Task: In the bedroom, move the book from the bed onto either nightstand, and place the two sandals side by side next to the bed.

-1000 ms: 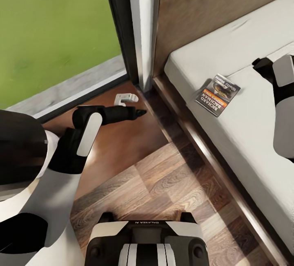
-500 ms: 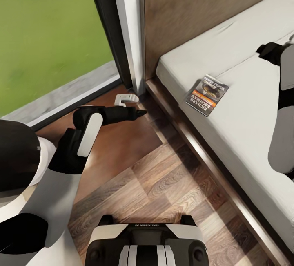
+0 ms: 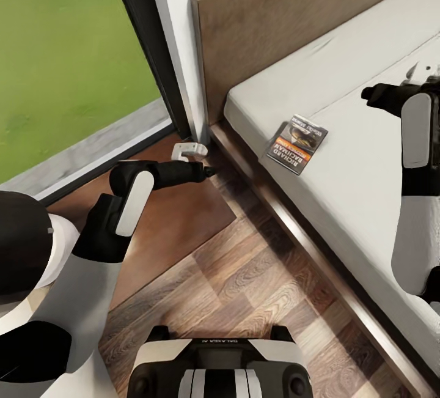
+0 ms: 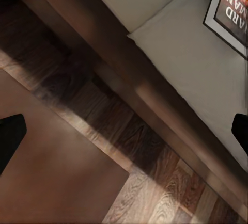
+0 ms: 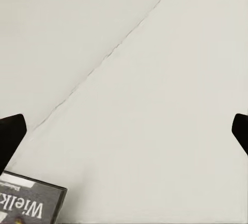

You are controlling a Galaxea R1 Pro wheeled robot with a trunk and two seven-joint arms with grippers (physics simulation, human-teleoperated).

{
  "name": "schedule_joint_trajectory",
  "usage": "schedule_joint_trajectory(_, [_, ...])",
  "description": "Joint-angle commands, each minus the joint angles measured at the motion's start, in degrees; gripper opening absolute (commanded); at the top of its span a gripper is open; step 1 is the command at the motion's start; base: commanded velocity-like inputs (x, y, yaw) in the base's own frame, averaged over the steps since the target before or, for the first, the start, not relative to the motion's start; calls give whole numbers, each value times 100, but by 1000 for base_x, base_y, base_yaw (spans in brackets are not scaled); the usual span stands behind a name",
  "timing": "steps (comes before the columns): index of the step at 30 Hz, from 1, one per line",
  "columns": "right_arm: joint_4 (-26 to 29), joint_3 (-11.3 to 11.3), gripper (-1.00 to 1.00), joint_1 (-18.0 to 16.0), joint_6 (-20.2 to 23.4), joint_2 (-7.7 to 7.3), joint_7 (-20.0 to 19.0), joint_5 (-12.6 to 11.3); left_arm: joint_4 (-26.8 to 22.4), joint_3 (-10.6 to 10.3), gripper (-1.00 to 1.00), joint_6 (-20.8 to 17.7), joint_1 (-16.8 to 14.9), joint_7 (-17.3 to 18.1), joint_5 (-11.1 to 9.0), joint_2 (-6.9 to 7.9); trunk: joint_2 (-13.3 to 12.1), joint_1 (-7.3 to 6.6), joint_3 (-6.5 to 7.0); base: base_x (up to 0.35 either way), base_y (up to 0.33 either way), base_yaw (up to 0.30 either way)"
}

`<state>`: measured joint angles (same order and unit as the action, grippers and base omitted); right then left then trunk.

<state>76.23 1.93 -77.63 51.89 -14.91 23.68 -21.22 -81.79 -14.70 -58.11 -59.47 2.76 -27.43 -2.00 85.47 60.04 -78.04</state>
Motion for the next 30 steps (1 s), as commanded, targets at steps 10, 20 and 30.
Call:
schedule_joint_trajectory(10, [254,-191,100,415,320,5,-140,-182,-4,5,100,-25,6,23,41,12,2,0,88,0,0,-94])
schedule_joint_trajectory(20, [280,-228,100,972,263,133,-1392,-203,-15,28,100,-25,9,31,38,124,2,0,177,0,0,-99])
schedule_joint_trajectory(30, [266,-420,100,1056,157,182,-1958,-167,-5,28,100,-25,32,23,40,209,2,0,265,0,0,-67])
